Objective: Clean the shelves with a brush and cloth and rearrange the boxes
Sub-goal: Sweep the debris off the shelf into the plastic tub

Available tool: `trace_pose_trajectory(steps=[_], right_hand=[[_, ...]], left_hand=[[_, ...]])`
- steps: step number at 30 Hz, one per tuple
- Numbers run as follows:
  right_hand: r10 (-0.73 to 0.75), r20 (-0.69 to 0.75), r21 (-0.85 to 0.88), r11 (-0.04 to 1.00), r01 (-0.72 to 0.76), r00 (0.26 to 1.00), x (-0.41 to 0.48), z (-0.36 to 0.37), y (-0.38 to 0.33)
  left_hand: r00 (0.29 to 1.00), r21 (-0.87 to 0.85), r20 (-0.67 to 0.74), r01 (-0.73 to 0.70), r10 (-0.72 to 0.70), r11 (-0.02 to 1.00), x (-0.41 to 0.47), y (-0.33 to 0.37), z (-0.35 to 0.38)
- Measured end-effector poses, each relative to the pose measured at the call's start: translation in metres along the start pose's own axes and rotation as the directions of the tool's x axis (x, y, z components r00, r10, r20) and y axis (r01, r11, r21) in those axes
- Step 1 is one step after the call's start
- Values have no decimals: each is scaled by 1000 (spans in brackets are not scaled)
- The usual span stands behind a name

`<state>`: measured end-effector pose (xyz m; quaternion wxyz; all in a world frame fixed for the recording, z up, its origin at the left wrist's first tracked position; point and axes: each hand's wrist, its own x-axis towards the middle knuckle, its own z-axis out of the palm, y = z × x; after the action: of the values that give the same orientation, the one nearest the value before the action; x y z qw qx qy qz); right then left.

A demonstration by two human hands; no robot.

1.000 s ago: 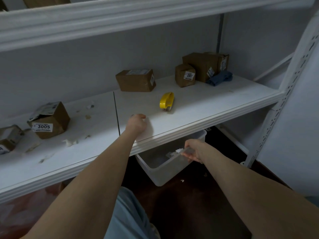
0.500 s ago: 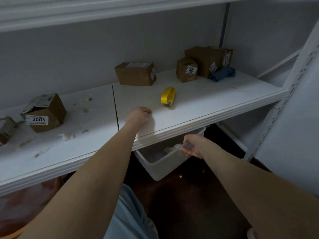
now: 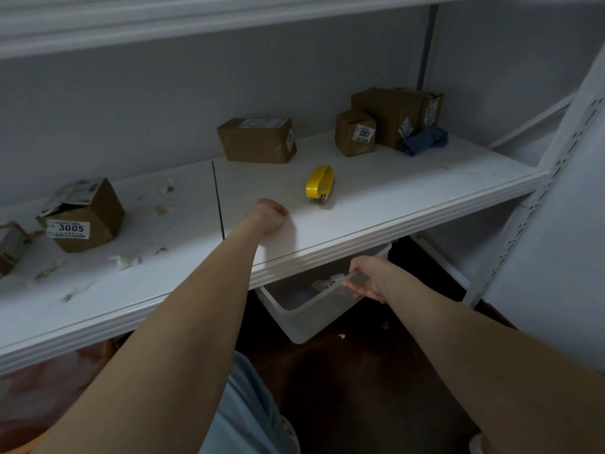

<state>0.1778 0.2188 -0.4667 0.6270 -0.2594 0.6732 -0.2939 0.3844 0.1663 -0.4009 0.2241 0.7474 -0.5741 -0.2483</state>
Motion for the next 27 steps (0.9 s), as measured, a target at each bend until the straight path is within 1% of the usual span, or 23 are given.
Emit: trace_pose_trajectory(steps=[4, 7, 9, 13, 15, 18, 23, 27], right_hand=[[5, 5, 15, 1000, -6, 1000, -2, -1, 0], [10, 10, 6, 1000, -10, 1000, -2, -2, 0], [9, 4, 1, 1000, -9, 1000, -3, -2, 0], [13, 11, -34, 999, -13, 1000, -3, -2, 0], [19, 9, -55, 998, -19, 1000, -3, -2, 1], [10, 19, -83, 996, -8, 1000, -2, -1, 2], [4, 27, -99, 995, -2, 1000, -2, 3, 3], [12, 20, -91, 996, -10, 1000, -2, 4, 2]], left_hand=[[1000, 45, 0, -9, 9, 999, 2, 1, 1], [999, 129, 32, -18, 14, 992, 2, 3, 3], [999, 154, 25, -27, 23, 988, 0, 2, 4], [998, 52, -44, -40, 43, 998, -2, -12, 2], [998, 10, -20, -65, 65, 998, -3, -16, 1], [997, -18, -2, -77, 77, 997, -1, -16, 2], [997, -56, -11, -77, 76, 995, 2, -16, 2], [998, -32, -19, -65, 65, 997, 5, -10, 5]])
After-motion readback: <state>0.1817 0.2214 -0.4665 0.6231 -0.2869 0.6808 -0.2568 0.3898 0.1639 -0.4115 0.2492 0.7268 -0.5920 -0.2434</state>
